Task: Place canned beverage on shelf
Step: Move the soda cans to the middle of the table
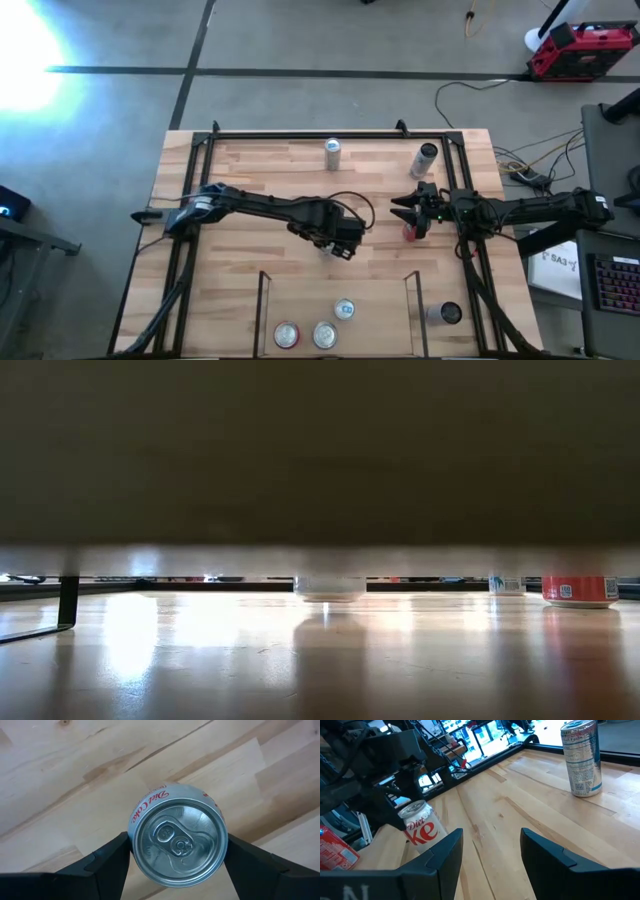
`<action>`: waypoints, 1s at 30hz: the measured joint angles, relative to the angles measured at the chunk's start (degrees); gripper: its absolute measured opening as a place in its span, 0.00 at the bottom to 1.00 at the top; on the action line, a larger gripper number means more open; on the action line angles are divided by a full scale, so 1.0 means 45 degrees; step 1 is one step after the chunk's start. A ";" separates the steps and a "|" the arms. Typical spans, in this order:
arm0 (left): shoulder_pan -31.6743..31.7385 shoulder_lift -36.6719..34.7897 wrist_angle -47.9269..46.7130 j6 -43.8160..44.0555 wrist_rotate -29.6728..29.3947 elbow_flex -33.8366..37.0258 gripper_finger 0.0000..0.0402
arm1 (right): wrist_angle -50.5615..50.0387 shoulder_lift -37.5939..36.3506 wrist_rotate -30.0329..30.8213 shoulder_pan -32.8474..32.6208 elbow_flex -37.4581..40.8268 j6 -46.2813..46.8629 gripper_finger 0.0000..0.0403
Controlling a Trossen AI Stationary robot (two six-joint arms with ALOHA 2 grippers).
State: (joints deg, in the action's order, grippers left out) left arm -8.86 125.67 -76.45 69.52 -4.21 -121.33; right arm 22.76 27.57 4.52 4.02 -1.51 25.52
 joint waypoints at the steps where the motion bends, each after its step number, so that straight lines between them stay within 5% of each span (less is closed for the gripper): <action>1: 0.0000 0.0000 0.0002 0.0000 -0.0020 0.0003 0.68 | 0.0000 0.0000 -0.0002 0.0002 0.0002 0.0000 0.45; 16: -0.0039 -0.0029 0.0497 0.0311 -0.0139 0.0683 0.69 | 0.0000 -0.0002 -0.0002 0.0001 0.0002 0.0000 0.45; 27: -0.0049 -0.0025 -0.1174 0.0647 -0.0335 -0.1173 0.97 | -0.0002 -0.0002 0.0002 0.0002 0.0002 -0.0005 0.45; 30: -0.0050 -0.0024 -0.1930 0.0672 -0.1147 -0.2088 0.97 | 0.0000 -0.0005 0.0002 -0.0002 0.0002 0.0000 0.45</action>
State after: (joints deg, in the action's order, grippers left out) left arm -9.09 125.56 -85.14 72.54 -9.38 -130.73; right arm 22.76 27.55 4.53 4.01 -1.50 25.52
